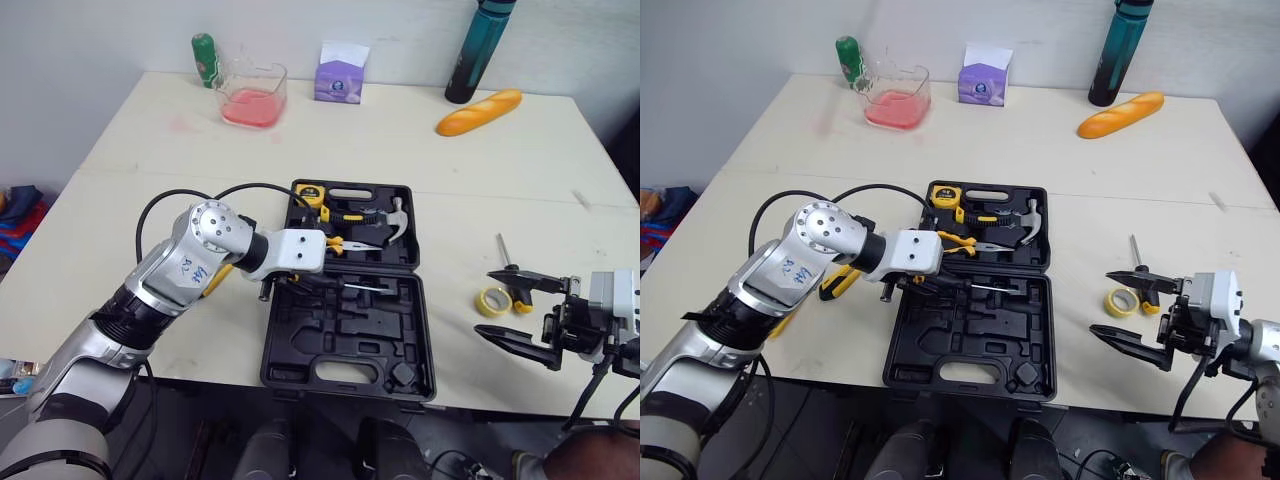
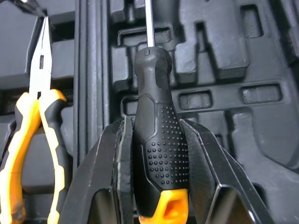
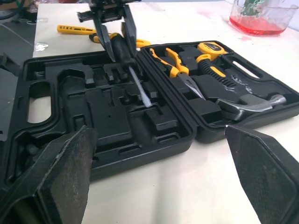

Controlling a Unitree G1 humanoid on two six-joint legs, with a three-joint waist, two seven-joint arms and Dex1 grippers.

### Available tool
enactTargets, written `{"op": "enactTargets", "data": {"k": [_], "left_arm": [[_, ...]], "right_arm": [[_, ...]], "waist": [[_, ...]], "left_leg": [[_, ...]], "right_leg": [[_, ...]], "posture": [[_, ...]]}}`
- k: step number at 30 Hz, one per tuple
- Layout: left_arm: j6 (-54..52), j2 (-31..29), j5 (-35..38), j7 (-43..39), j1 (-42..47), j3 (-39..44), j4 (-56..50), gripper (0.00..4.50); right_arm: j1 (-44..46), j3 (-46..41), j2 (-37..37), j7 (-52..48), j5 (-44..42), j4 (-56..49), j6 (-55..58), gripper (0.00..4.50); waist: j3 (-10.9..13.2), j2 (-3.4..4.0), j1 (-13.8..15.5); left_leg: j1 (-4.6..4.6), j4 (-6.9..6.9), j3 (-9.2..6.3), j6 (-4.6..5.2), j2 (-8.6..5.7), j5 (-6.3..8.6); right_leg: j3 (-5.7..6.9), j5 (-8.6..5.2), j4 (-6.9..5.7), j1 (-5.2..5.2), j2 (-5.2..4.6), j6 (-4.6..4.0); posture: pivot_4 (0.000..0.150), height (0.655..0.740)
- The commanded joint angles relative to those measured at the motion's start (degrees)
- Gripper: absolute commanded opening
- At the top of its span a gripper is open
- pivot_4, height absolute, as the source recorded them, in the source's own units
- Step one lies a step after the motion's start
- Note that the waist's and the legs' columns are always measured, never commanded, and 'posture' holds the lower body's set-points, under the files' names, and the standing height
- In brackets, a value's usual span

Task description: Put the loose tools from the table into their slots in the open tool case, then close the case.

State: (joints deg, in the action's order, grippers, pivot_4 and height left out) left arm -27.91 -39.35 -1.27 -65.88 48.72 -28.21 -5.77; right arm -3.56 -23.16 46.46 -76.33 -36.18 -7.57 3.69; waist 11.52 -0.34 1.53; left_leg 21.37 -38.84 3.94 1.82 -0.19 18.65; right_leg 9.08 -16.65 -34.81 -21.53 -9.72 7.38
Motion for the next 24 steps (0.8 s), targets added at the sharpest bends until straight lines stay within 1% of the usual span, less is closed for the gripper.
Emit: {"op": "enactTargets", "data": {"k": [1,10,14,20,24], "left_arm": [[2.16,0.38,-2.60,0.48,-0.21,-0.54,0.54,1.06],[1.99,1.22,-3.81,-0.51,-0.17,-0.12,2.77,1.06],[2.16,1.50,-4.36,0.50,-0.29,0.55,3.53,1.06],[1.48,2.03,-3.84,0.19,0.83,1.92,4.27,1.06],[2.99,2.40,-5.07,-0.20,1.39,0.65,5.86,1.06]], "right_arm": [[-0.69,-0.65,-0.51,0.41,-0.04,-2.16,-1.29,4.50],[-0.32,0.00,-1.35,1.28,0.22,-2.95,-1.27,4.50],[-0.54,0.05,-1.75,1.63,0.36,-3.11,-1.41,4.50],[-0.61,0.34,-2.11,1.57,0.43,-2.66,-1.86,4.50],[-0.55,0.57,-2.36,1.25,0.57,-2.00,-2.23,4.50]], "waist": [[0.00,0.00,0.01],[0.00,0.00,0.01],[0.00,0.00,-0.01],[0.00,0.00,0.00],[0.00,0.00,0.00]], "left_leg": [[0.02,-0.01,0.00,0.00,0.00,0.00],[0.05,-0.08,-0.03,0.03,0.00,0.02],[0.05,-0.10,-0.04,0.03,0.00,0.02],[0.05,-0.14,-0.04,0.04,0.00,0.03],[0.05,-0.14,-0.04,0.04,0.00,0.03]], "right_leg": [[0.01,0.00,0.01,0.00,0.00,0.00],[0.03,0.00,0.00,0.00,0.00,0.00],[0.02,0.00,-0.03,0.00,0.00,0.00],[0.02,0.00,-0.06,0.01,-0.01,0.00],[0.02,0.00,-0.07,0.01,-0.01,0.00]], "posture": [[0.150,0.7400],[0.150,0.7400],[0.150,0.7400],[0.150,0.7400],[0.150,0.7400]]}}
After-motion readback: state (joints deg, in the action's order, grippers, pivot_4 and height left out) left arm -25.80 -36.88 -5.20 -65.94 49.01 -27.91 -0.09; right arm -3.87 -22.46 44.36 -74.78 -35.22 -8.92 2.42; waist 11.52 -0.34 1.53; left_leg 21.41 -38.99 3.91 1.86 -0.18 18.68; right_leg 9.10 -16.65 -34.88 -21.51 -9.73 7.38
